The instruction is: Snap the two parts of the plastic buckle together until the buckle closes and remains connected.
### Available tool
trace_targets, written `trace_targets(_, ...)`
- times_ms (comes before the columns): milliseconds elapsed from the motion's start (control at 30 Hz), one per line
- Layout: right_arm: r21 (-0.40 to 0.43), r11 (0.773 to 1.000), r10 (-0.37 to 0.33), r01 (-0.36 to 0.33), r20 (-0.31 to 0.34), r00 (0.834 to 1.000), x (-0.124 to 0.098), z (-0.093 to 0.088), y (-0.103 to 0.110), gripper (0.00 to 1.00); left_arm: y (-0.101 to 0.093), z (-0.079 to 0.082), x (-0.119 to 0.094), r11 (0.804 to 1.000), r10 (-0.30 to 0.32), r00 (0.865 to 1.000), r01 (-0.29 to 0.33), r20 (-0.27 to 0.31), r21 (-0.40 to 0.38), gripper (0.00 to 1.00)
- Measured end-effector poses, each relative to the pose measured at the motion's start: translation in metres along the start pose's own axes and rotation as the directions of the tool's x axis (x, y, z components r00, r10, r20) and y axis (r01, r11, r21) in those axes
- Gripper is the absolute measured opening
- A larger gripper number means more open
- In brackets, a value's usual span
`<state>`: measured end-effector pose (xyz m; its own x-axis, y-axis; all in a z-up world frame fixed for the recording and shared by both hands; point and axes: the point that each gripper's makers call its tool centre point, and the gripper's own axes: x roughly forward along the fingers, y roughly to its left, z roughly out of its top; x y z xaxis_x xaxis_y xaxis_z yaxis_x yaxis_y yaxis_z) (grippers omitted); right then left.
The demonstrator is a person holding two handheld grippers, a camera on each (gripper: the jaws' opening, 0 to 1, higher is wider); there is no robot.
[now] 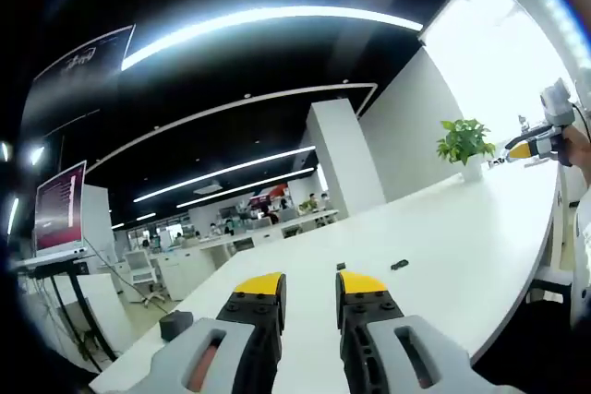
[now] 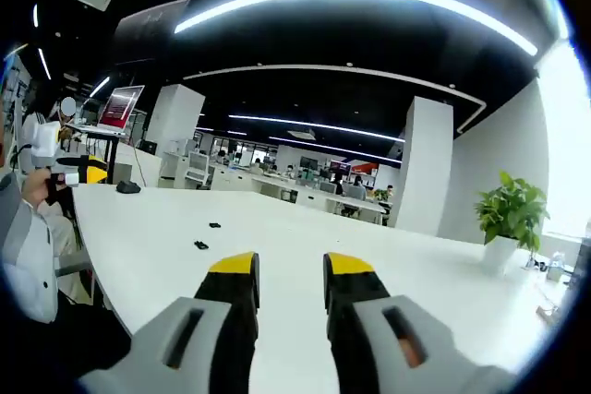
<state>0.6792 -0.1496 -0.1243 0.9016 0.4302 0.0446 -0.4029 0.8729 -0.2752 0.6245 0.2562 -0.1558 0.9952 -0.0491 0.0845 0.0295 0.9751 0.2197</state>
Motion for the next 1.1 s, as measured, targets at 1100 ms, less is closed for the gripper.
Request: trace_targets(1100, -0.004, 1.0, 0.0, 0.0, 0.002, 1.0, -0.002, 0.0027, 0.0016, 0.28, 0.0051, 0.003, -0.0033, 1.0, 0.017, 1.0, -0.016, 0.018, -0.013, 0.21)
